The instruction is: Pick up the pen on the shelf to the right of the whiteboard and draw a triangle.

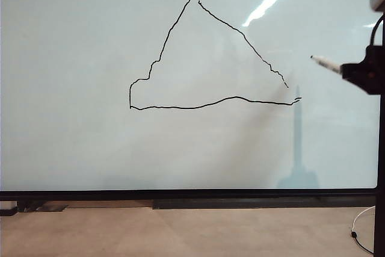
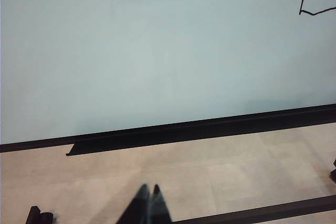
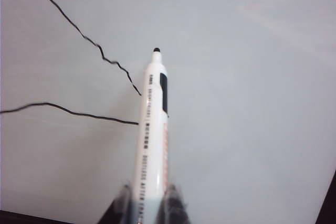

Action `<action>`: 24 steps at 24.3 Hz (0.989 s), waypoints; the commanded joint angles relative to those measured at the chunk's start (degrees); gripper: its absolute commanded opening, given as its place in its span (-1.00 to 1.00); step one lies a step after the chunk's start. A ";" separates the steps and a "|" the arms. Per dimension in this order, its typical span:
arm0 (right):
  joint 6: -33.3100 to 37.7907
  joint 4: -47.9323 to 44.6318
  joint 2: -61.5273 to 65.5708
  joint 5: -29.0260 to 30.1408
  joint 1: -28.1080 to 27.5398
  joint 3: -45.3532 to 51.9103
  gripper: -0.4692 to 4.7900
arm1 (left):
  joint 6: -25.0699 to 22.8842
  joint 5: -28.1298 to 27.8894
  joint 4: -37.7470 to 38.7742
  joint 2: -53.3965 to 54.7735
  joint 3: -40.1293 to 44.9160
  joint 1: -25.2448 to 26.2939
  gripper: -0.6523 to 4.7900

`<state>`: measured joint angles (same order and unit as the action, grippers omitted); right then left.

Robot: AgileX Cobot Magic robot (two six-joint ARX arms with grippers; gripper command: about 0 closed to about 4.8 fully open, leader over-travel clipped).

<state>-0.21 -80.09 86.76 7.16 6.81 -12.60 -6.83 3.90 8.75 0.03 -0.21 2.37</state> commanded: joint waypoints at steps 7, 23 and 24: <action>3.41 4.09 -20.26 2.12 -3.26 9.90 -0.84 | -0.04 0.17 -0.63 -0.02 -0.20 -0.02 -0.78; -0.98 56.26 -73.42 -1.01 -3.87 12.59 -0.84 | -0.04 0.15 -0.61 -0.02 -0.20 -0.02 -0.78; -1.29 65.40 -81.81 -1.49 -3.93 12.59 -0.84 | -0.04 0.15 -0.61 -0.02 -0.20 -0.02 -0.78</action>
<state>-0.86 -22.33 10.57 6.48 2.87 -0.43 -6.83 3.90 8.78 0.03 -0.21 2.37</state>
